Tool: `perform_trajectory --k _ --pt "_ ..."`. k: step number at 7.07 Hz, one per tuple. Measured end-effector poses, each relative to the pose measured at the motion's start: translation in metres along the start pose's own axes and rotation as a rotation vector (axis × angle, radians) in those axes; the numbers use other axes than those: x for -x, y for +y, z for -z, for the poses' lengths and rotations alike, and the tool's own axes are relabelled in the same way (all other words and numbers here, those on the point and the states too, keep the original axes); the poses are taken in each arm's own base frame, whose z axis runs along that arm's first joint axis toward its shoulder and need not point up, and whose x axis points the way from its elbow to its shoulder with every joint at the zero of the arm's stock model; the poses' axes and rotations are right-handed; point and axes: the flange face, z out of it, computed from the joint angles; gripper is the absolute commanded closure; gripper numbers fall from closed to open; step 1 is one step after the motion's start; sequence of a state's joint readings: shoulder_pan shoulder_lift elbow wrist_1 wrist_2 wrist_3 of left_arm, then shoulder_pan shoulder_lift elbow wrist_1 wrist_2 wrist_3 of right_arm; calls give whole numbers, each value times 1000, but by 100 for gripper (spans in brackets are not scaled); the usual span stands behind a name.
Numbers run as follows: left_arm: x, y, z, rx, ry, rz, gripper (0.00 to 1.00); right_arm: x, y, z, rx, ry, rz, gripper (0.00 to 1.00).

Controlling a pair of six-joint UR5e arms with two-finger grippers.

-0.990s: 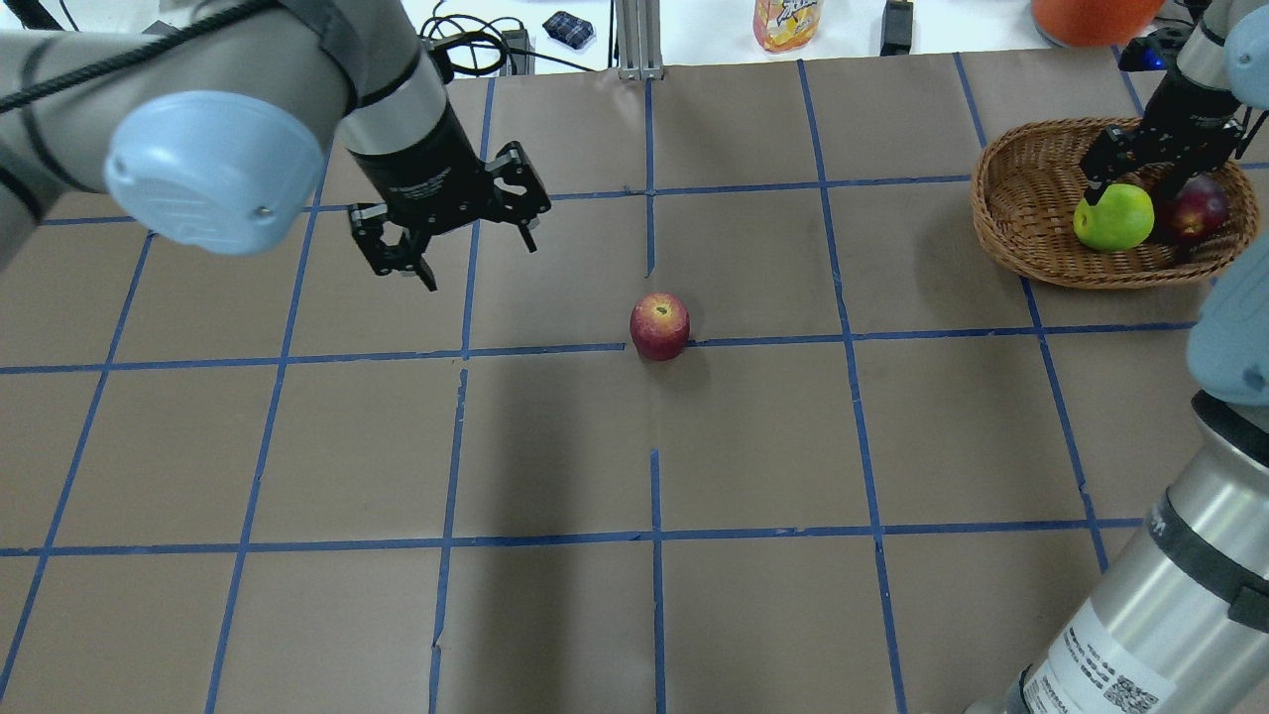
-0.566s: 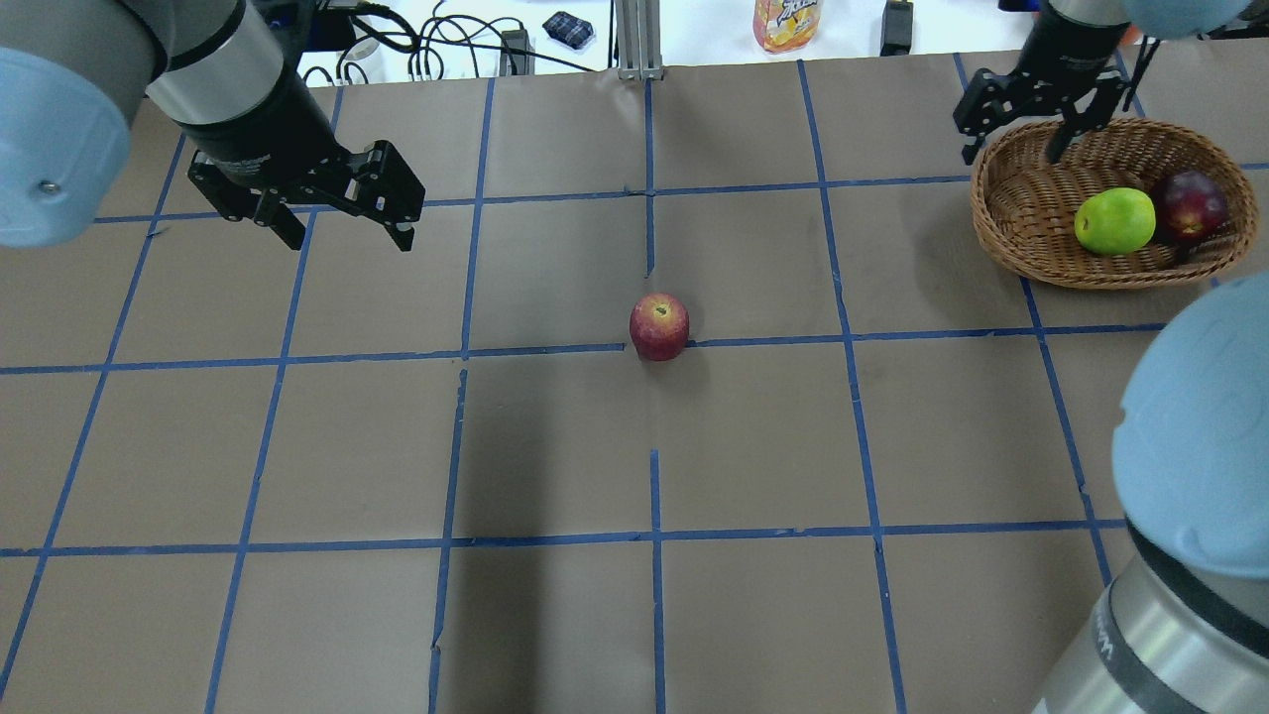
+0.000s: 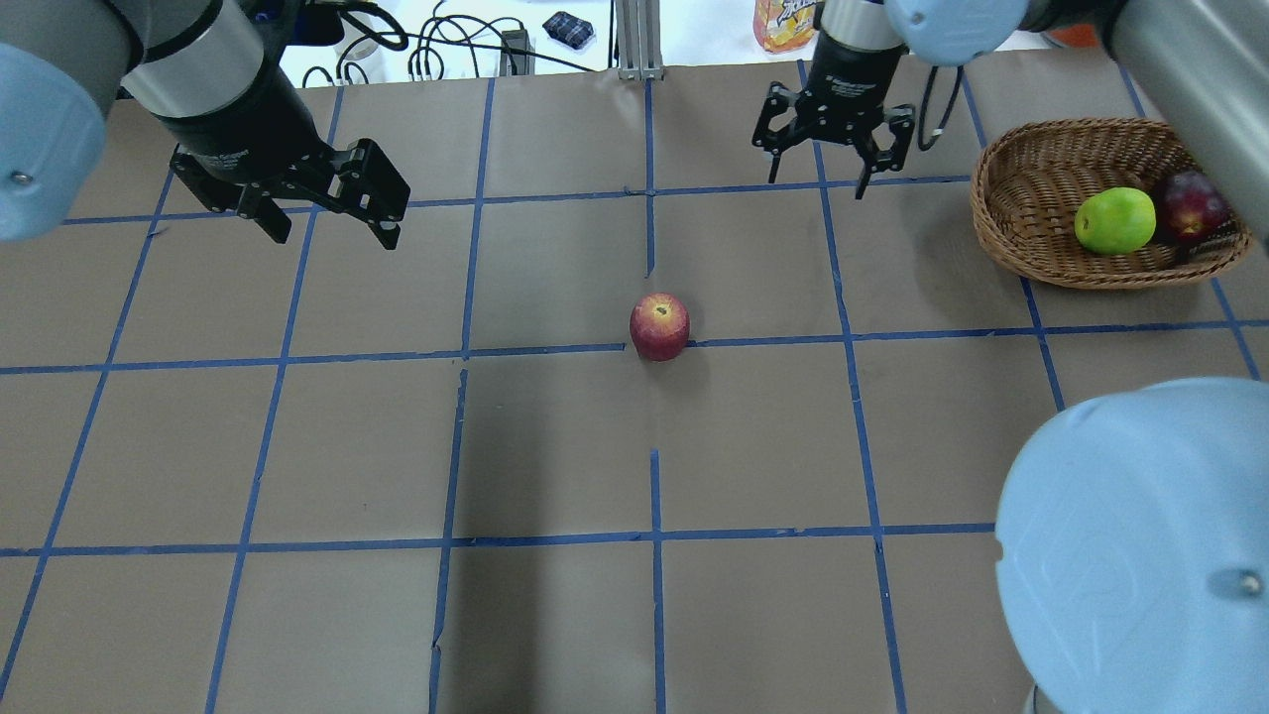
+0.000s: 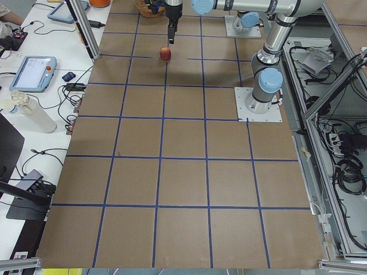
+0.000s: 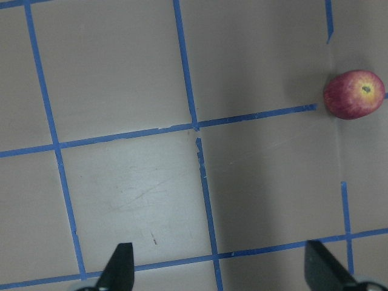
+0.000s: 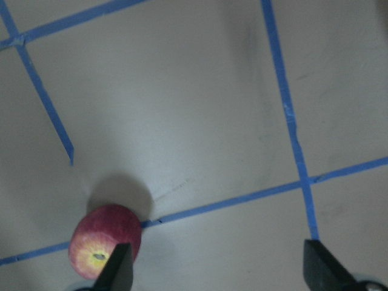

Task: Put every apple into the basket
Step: 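Withdraw the left gripper while the right gripper reaches down to the red-yellow apple, then close the right gripper on the red-yellow apple and lift it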

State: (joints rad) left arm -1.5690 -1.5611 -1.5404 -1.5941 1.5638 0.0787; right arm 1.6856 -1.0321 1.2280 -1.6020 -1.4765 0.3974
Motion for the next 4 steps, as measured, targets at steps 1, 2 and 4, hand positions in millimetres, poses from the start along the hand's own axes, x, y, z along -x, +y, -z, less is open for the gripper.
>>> perform_trajectory --k 1,2,4 --pt "2 1 3 16 -1 43 0 30 9 -25 -14 0 -22 0" --pt "6 2 4 30 -1 67 0 52 17 -50 -28 -4 -78 0" --pt "9 2 4 39 1 84 0 80 34 -92 -32 -34 -196 0"
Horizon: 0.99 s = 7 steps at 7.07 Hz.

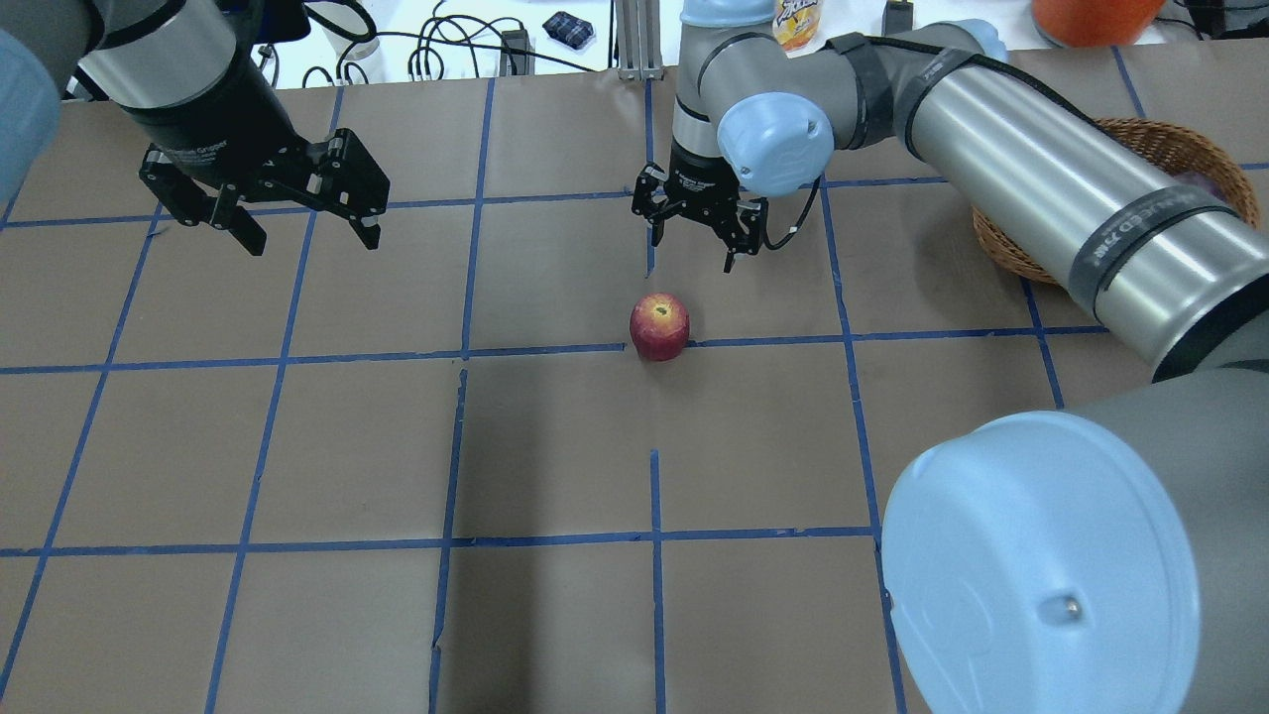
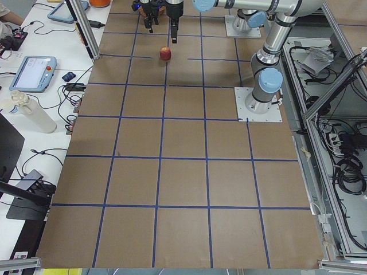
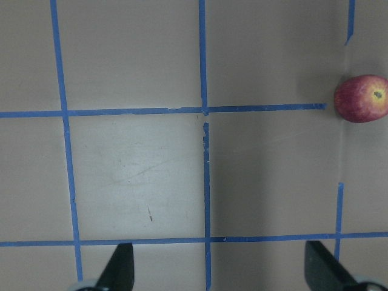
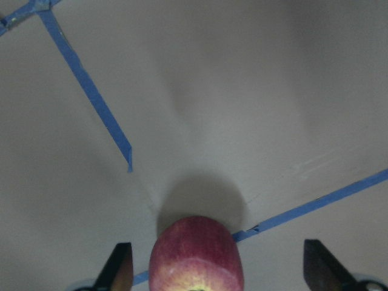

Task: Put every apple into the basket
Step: 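Close the right gripper on the red-yellow apple and lift it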

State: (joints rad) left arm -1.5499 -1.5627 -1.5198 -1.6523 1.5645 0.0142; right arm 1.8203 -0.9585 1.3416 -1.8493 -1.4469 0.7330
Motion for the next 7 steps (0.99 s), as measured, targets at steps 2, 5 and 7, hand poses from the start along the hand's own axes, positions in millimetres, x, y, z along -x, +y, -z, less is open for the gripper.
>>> perform_trajectory --k 2,5,7 --pt "0 0 -3 3 3 2 0 5 15 -30 14 -9 -66 0" --pt "0 0 -4 4 3 3 0 10 29 -53 17 -6 -61 0" --pt "0 0 -4 4 3 3 0 4 34 -69 34 13 -60 0"
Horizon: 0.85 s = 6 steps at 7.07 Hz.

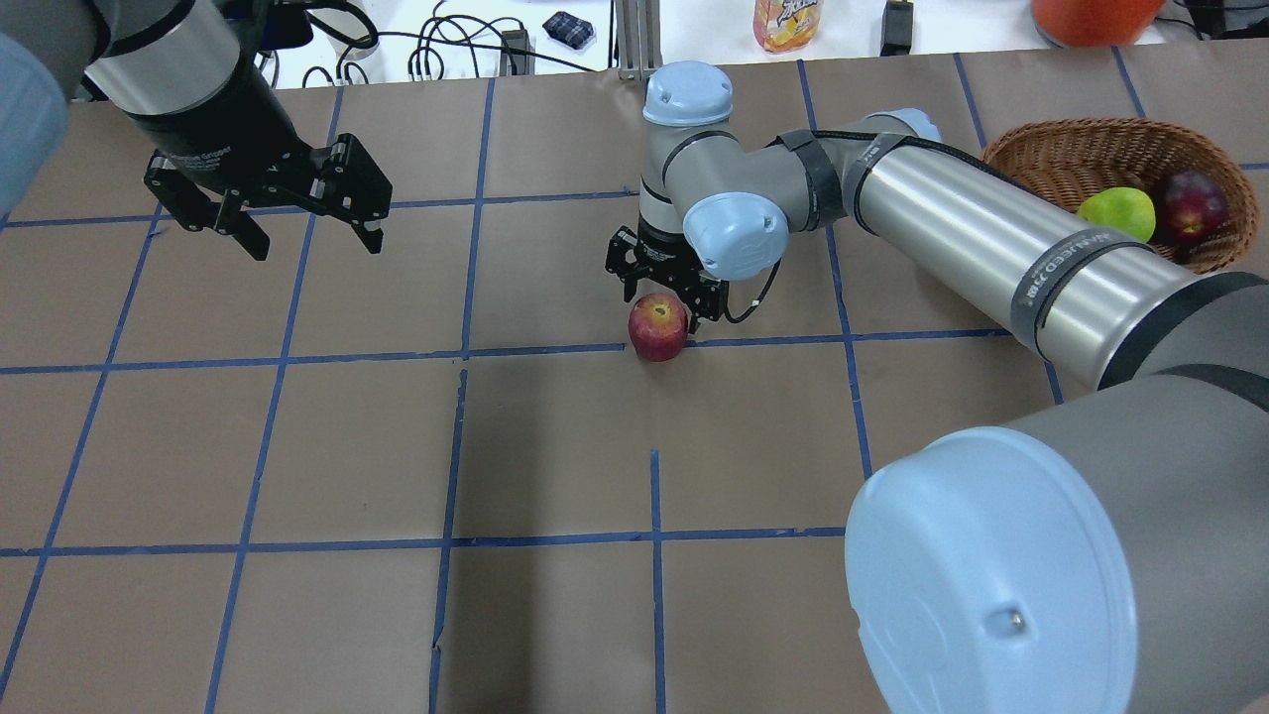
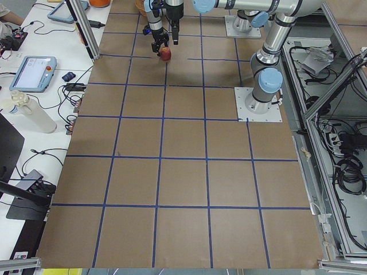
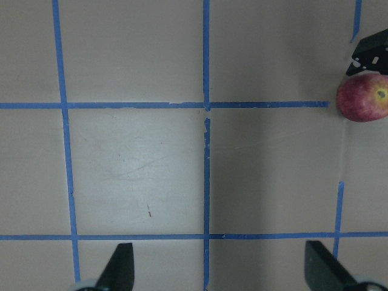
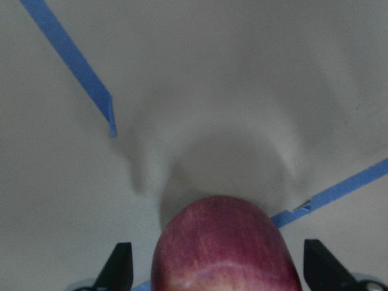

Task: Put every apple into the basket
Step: 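Close the right gripper on the red-yellow apple and lift it, then carry the red-yellow apple with the right gripper into the basket and release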

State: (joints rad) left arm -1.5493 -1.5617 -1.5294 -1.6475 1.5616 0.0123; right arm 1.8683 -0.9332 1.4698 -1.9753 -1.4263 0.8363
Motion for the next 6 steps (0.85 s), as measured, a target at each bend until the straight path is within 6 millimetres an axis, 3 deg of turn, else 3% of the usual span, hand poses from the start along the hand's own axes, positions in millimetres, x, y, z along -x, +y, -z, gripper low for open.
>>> perform_trajectory --k 1,2,5,6 --pt "0 0 0 0 0 0 0 -1 3 -5 4 4 0 45" --pt "0 0 0 0 0 1 0 0 5 -7 1 -3 5 99" --pt "1 0 1 -1 0 2 0 5 5 9 -20 -33 23 100" --pt "1 0 1 -2 0 2 0 4 -1 34 -48 -63 20 100"
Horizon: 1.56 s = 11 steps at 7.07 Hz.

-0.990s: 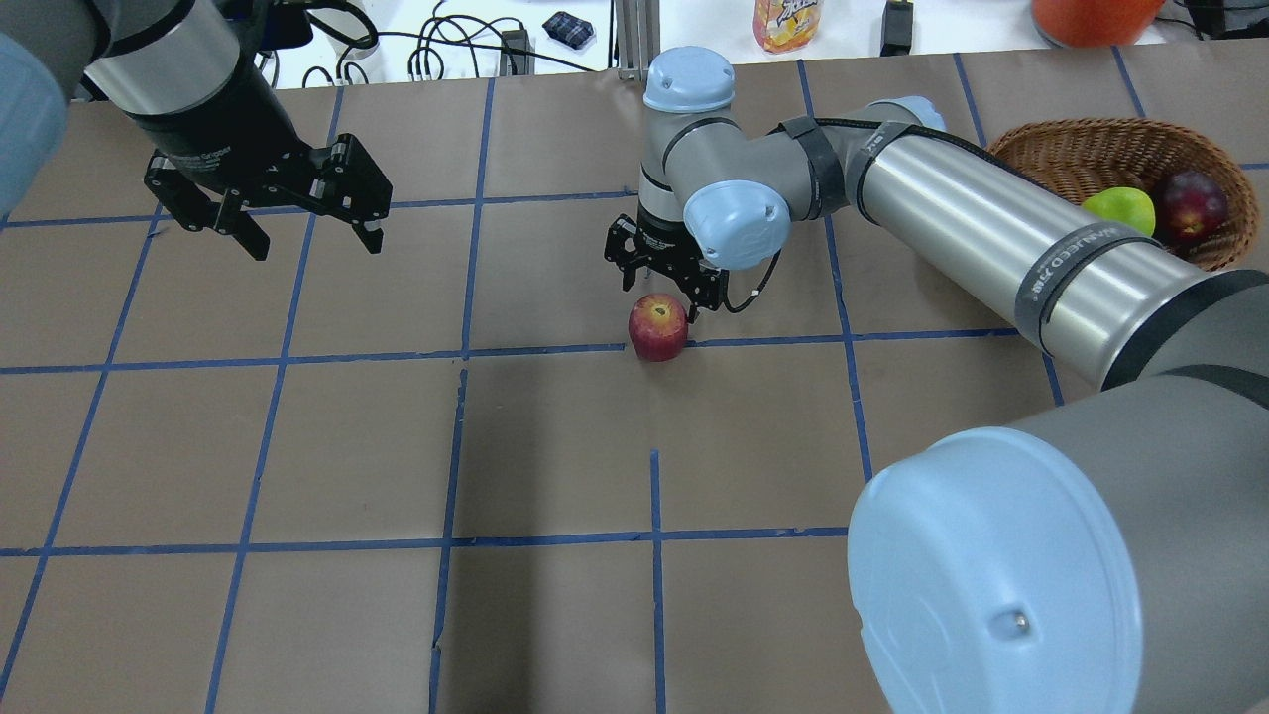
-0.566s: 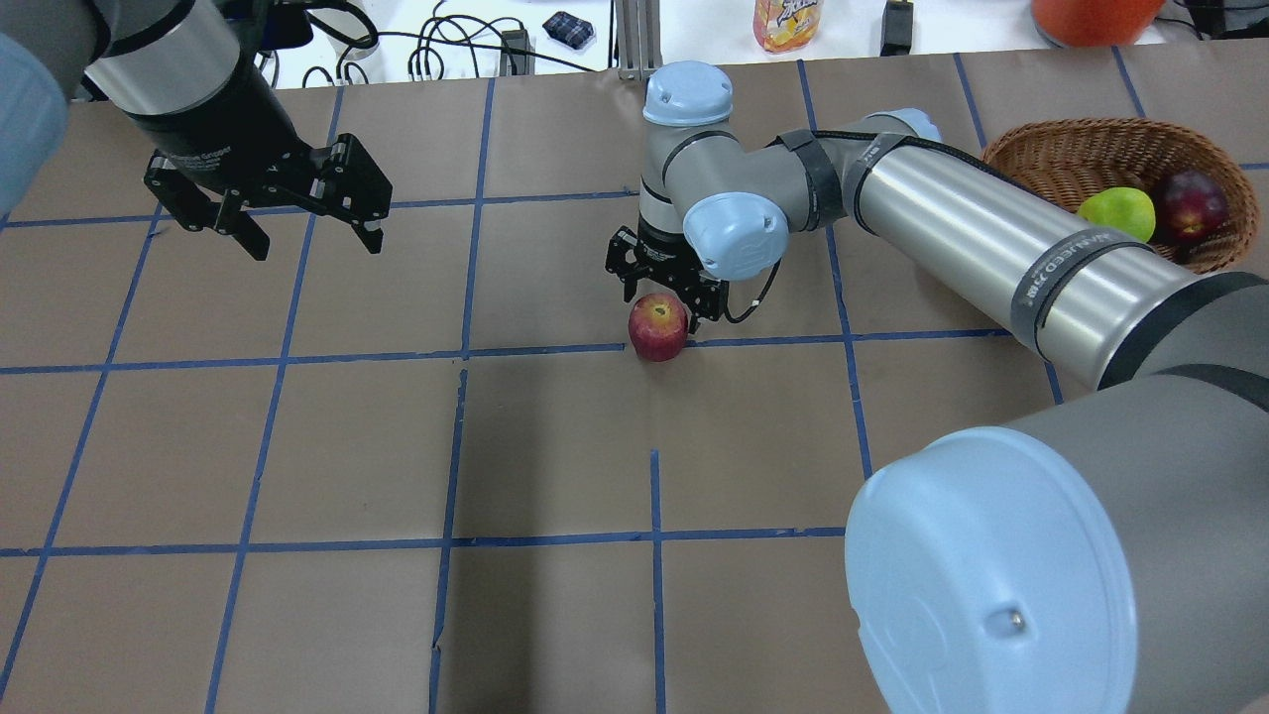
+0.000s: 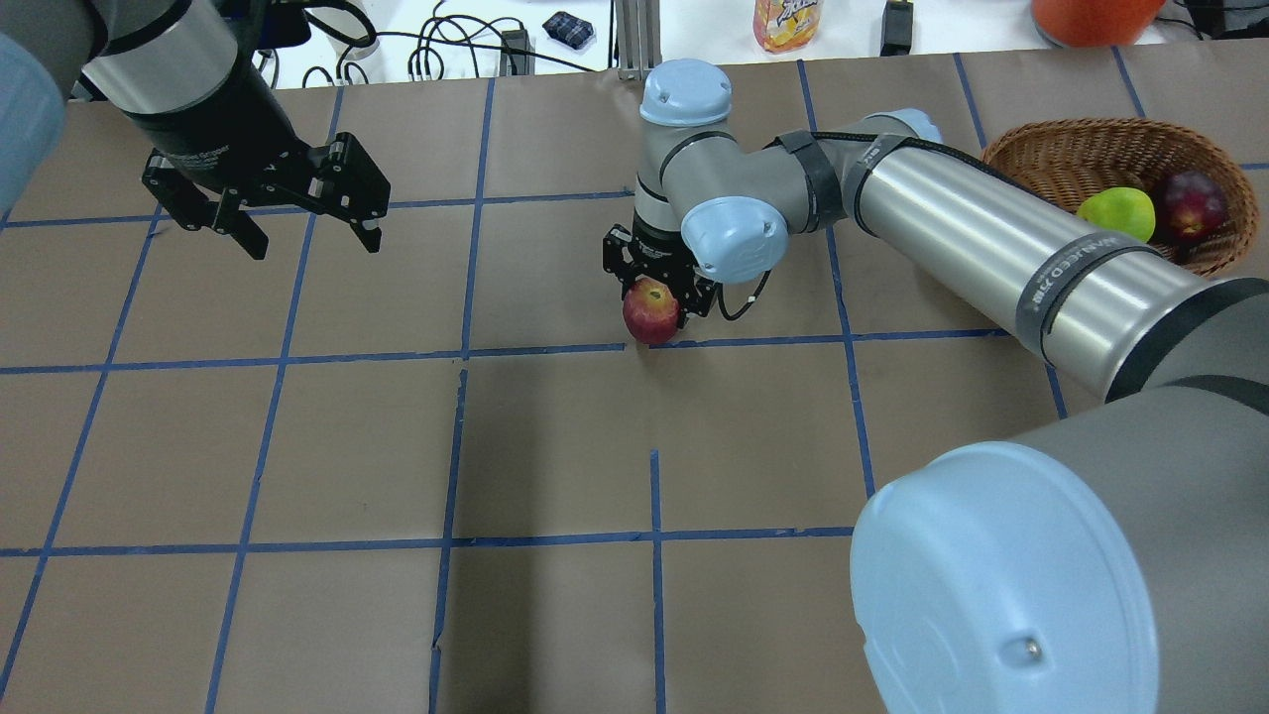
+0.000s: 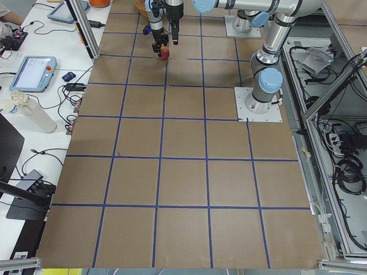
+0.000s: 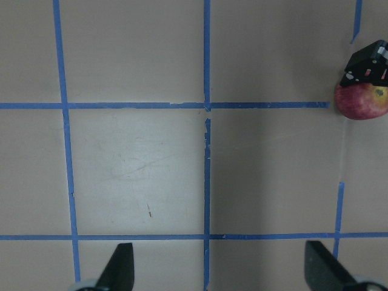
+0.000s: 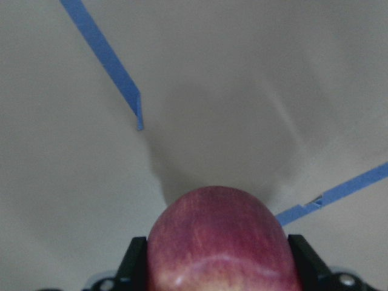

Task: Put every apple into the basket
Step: 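Carry the red-yellow apple with the right gripper into the basket and release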

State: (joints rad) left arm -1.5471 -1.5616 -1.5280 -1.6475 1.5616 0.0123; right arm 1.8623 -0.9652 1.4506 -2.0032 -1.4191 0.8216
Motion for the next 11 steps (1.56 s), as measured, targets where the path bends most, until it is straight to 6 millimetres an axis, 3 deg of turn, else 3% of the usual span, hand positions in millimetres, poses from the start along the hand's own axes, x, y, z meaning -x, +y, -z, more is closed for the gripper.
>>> perform_trajectory --k 1,2,3,5,6,8,9,11 --pt "0 0 0 0 0 -1 0 -7 -18 37 -30 -31 -15 100" --pt "0 0 0 0 0 -1 0 -26 -50 75 -46 -47 -25 100" --pt "0 0 0 0 0 -1 0 -60 -95 112 -58 -55 -8 100" --pt "0 0 0 0 0 -1 0 -160 -189 163 -72 -48 85 100" --pt "0 0 0 0 -1 -1 0 -213 -225 173 -74 -26 152 100" --pt "1 0 0 0 -1 -1 0 -295 -279 156 -56 73 267 100" --pt "1 0 0 -1 -2 -1 0 -317 -295 143 -44 95 289 100" --pt "1 0 1 -2 -2 0 0 -331 -316 112 -38 108 308 100"
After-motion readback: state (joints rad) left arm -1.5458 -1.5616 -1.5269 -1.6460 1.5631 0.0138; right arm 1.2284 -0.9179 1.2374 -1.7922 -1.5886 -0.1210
